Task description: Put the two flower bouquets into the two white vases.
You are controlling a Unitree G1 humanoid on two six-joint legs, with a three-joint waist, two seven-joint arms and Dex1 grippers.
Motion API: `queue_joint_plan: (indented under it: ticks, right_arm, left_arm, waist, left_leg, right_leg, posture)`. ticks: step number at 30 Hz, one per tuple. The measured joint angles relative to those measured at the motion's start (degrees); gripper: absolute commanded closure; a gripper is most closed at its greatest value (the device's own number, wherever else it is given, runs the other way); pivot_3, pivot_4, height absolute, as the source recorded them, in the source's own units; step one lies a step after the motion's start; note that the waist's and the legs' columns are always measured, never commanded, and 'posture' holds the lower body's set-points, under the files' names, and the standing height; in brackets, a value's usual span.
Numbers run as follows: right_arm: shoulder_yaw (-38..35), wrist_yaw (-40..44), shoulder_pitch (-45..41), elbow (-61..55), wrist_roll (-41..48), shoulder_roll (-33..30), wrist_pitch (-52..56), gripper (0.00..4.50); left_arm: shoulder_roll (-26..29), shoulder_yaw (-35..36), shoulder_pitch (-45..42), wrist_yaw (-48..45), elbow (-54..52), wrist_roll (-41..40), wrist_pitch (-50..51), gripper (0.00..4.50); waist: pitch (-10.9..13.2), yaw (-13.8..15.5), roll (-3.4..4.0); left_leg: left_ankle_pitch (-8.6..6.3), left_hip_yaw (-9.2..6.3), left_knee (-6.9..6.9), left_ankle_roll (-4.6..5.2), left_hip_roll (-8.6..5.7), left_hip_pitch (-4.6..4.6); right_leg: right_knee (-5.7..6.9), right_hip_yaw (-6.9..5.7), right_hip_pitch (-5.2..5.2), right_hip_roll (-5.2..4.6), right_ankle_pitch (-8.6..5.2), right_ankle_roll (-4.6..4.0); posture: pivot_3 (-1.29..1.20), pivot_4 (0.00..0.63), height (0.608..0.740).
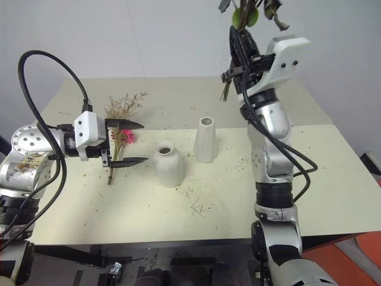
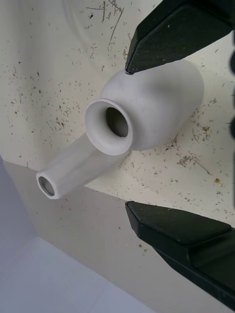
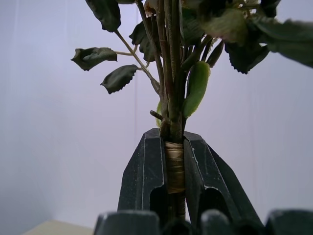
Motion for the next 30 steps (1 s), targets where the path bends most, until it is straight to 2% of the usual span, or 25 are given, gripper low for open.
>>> queue_joint_plan:
  ticks: [18, 30]
  right_arm:
    - [-0.1, 6.5, -1.8, 15.3, 0.3, 4.8, -5.5, 4.26]
    - [0.0, 8.1, -1.3, 19.1, -1.8, 5.1, -8.5, 4.26]
  left_arm:
    - [2.2, 3.3, 4.2, 1.2, -4.0, -2.1, 2.8, 0.0]
    - [3.0, 4.4, 6.2, 2.3, -5.3, -2.0, 3.6, 0.0]
  waist:
    - [0.0, -0.1, 0.02]
    - [0.0, -0.1, 0.03]
  left_leg:
    - [0.01, 0.01, -0.02, -0.01, 0.01, 0.0]
    - [0.01, 0.01, -0.05, -0.01, 0.01, 0.01]
  right_leg:
    - [0.0, 0.0, -0.02, 0.0, 0.0, 0.0]
    - [-0.01, 0.0, -0.03, 0.0, 0.0, 0.0]
  posture:
    - [0.0, 0.15, 0.74]
    - [0.0, 0.15, 0.74]
